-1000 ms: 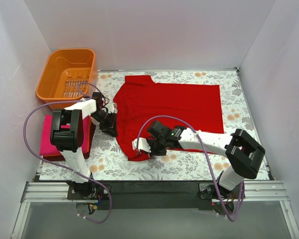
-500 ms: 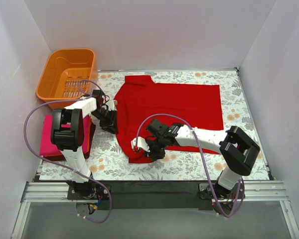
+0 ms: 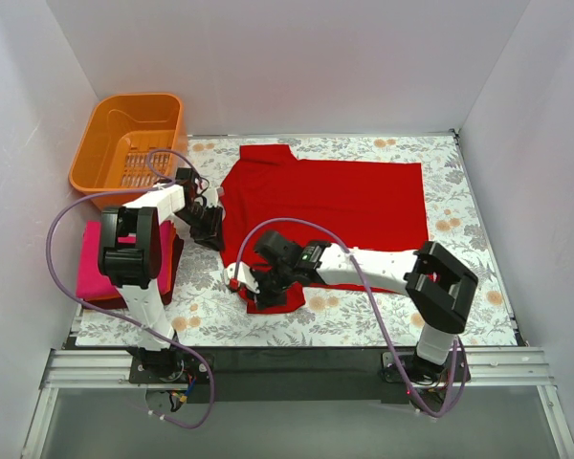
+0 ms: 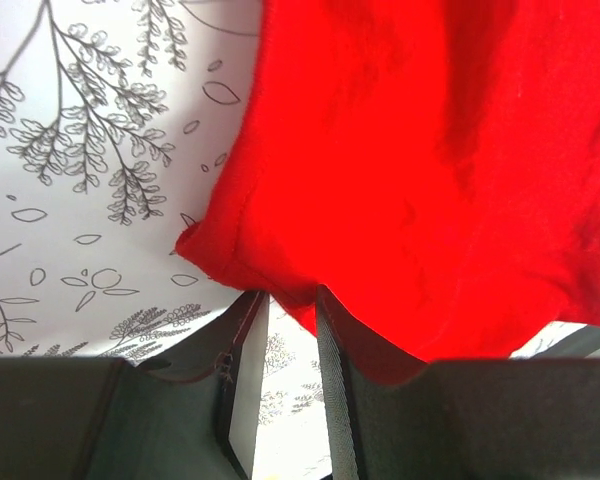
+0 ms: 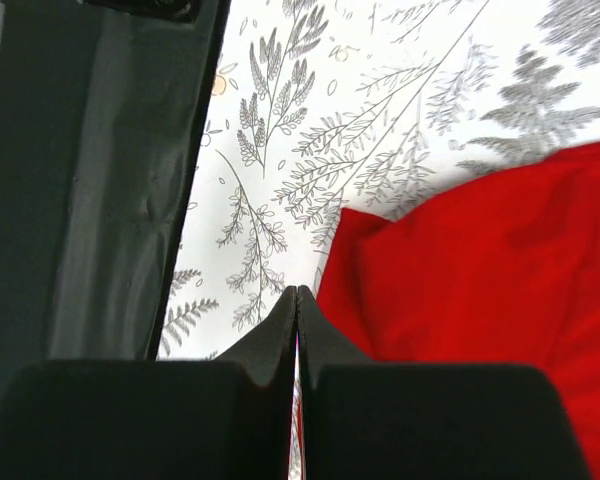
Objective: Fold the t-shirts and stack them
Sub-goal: Flatten the tshirt out
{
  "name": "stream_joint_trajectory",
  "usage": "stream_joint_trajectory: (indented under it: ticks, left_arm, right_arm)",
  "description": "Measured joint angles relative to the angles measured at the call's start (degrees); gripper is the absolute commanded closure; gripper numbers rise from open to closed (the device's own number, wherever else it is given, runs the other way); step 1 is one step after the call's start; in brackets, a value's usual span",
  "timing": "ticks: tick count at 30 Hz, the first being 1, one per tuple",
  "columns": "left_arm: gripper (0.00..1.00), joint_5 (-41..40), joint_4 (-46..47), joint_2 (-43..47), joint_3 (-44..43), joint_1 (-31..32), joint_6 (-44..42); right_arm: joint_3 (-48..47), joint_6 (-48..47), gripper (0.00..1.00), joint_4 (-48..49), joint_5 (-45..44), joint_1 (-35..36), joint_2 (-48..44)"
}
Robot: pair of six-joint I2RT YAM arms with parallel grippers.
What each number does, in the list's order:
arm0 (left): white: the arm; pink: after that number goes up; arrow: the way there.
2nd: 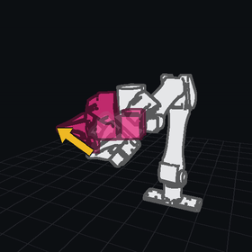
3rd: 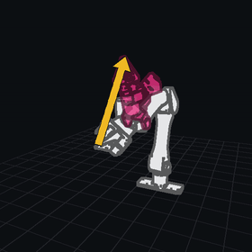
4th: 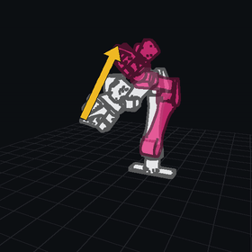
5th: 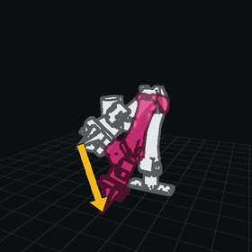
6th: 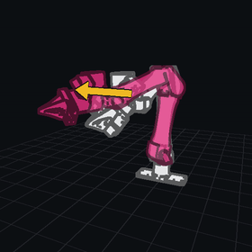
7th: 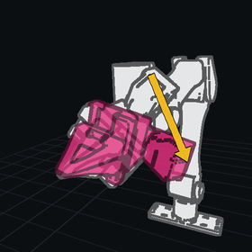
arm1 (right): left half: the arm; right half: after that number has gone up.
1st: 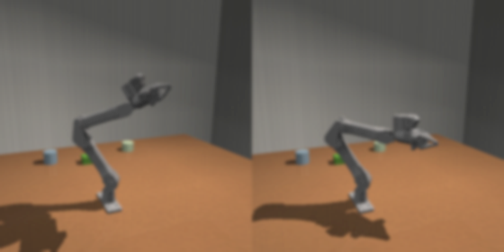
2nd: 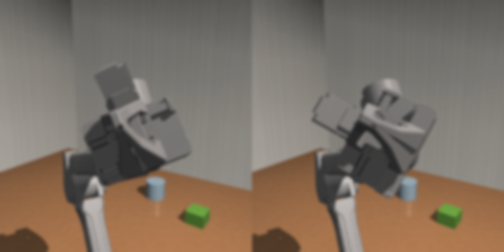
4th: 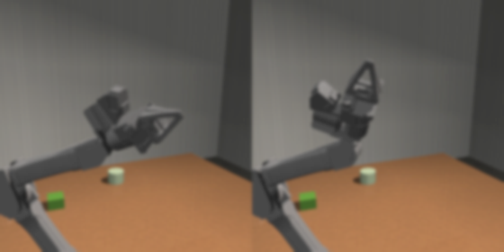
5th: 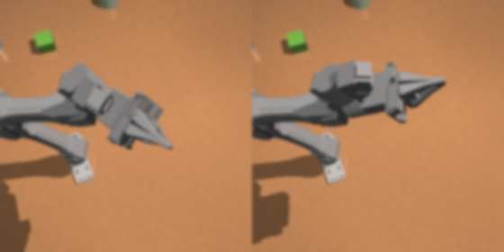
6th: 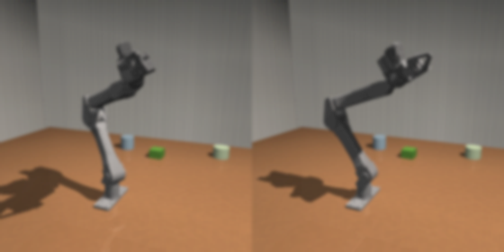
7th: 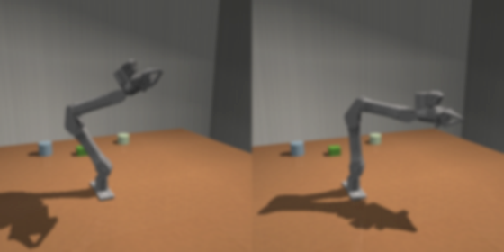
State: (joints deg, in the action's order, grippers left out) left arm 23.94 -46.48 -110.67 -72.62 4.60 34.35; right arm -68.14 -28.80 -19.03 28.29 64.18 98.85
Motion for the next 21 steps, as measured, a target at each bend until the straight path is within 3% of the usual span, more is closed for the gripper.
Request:
stream_joint_trajectory:
  ticks: [17, 21]
  left_arm:
    - [0.76, -4.8, 1.4, -3.9, -6.5, 0.0, 2.4]
    - [0.76, -7.0, 2.1, -5.2, -8.9, -0.1, 2.5]
  right_arm:
    - [-2.0, 7.1, 0.99, 8.2, -8.6, 3.1, 10.5]
    - [-2.0, 7.5, 0.9, 8.5, -6.5, 3.3, 11.5]
